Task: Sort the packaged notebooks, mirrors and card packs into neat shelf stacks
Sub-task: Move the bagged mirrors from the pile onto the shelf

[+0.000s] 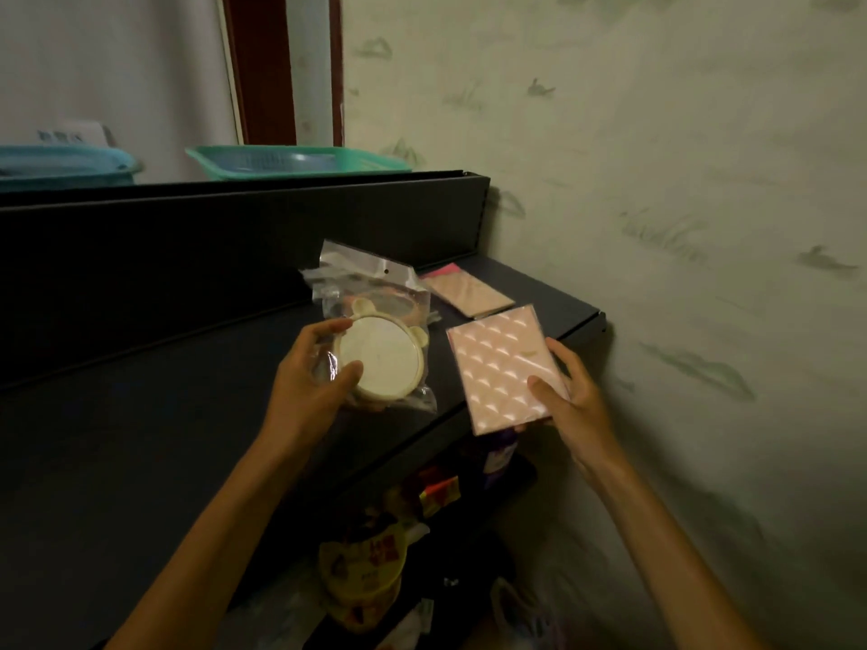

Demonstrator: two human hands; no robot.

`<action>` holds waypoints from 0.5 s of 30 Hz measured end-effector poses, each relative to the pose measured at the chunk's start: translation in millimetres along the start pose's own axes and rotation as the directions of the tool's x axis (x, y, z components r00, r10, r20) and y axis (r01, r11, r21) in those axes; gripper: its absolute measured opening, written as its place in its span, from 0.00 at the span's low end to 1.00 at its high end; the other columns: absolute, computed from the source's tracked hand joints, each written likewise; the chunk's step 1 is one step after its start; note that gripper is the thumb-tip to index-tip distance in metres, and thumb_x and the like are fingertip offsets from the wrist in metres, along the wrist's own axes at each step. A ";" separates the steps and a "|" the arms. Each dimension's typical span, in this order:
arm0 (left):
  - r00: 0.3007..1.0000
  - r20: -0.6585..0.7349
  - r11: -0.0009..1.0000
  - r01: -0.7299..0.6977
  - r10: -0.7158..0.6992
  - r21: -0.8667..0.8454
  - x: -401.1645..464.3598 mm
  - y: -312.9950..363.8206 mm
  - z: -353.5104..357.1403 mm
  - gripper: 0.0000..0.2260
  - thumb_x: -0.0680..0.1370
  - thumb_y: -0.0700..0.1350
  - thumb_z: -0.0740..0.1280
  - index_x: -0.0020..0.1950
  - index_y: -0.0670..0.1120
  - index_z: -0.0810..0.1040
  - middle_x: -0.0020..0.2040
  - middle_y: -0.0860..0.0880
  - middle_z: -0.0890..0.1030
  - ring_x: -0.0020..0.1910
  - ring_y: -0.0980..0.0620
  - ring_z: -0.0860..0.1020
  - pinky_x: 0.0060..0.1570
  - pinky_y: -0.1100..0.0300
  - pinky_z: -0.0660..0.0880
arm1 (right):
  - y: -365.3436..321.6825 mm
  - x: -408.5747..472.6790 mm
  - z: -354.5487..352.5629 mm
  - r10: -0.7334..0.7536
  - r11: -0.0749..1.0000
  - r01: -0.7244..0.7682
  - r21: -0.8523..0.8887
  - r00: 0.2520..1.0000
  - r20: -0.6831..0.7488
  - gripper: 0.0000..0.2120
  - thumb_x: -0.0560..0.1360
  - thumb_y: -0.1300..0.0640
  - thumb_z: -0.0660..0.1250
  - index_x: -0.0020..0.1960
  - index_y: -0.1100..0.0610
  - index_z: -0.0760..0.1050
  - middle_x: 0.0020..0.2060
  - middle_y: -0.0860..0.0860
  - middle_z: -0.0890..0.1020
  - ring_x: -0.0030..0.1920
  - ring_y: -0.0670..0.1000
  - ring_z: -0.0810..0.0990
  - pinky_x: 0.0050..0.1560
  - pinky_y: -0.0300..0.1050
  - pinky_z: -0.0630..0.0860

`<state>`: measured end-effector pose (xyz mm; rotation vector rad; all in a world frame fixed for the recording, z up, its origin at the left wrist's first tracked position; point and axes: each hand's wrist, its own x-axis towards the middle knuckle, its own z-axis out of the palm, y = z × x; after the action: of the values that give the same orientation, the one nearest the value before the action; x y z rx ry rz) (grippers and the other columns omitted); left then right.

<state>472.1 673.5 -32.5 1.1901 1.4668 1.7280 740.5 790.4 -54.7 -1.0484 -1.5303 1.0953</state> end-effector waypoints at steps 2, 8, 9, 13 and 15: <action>1.000 -0.011 1.000 -0.018 0.018 0.013 23.8 -1.0 13.0 0.20 0.75 0.33 0.66 0.63 0.51 0.71 0.68 0.52 0.66 0.60 0.50 0.70 0.33 0.61 0.80 | 4.0 31.8 -2.7 -0.004 1.000 0.004 0.006 1.000 0.017 0.24 0.75 0.60 0.67 0.66 0.42 0.67 0.62 0.50 0.75 0.57 0.53 0.78 0.52 0.54 0.79; 0.997 -0.034 0.996 -0.063 0.065 0.058 68.9 -5.1 28.1 0.19 0.75 0.33 0.66 0.58 0.55 0.71 0.65 0.54 0.67 0.58 0.51 0.72 0.34 0.63 0.79 | 13.7 99.8 2.4 0.009 1.000 -0.011 0.024 0.998 0.065 0.24 0.75 0.61 0.66 0.67 0.43 0.67 0.61 0.49 0.74 0.56 0.49 0.77 0.50 0.48 0.79; 0.996 -0.044 0.995 -0.068 0.071 0.072 75.6 -6.1 29.0 0.19 0.75 0.34 0.66 0.58 0.56 0.72 0.64 0.54 0.67 0.59 0.51 0.72 0.34 0.62 0.80 | 15.6 112.0 4.3 0.014 0.999 -0.016 0.029 0.997 0.077 0.24 0.76 0.61 0.66 0.66 0.42 0.67 0.61 0.49 0.74 0.55 0.48 0.77 0.51 0.50 0.79; 0.992 -0.102 0.991 -0.064 0.076 0.116 99.5 -11.2 33.6 0.19 0.75 0.35 0.66 0.58 0.57 0.71 0.65 0.54 0.68 0.61 0.51 0.72 0.38 0.60 0.81 | 25.9 161.5 13.0 0.023 0.999 -0.028 0.045 0.993 0.115 0.23 0.76 0.62 0.66 0.66 0.43 0.67 0.61 0.50 0.74 0.54 0.48 0.77 0.51 0.49 0.79; 0.987 -0.136 0.983 -0.062 0.086 0.171 110.5 -14.9 37.7 0.19 0.75 0.36 0.66 0.58 0.59 0.71 0.65 0.55 0.67 0.63 0.51 0.71 0.41 0.58 0.81 | 31.6 185.8 16.2 0.016 0.999 -0.020 0.034 0.991 0.133 0.24 0.76 0.62 0.66 0.67 0.45 0.67 0.61 0.50 0.74 0.54 0.48 0.77 0.52 0.47 0.78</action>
<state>455.4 789.1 -18.0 1.2417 1.7004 1.8020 694.1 973.7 -48.8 -0.9838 -1.6027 1.2209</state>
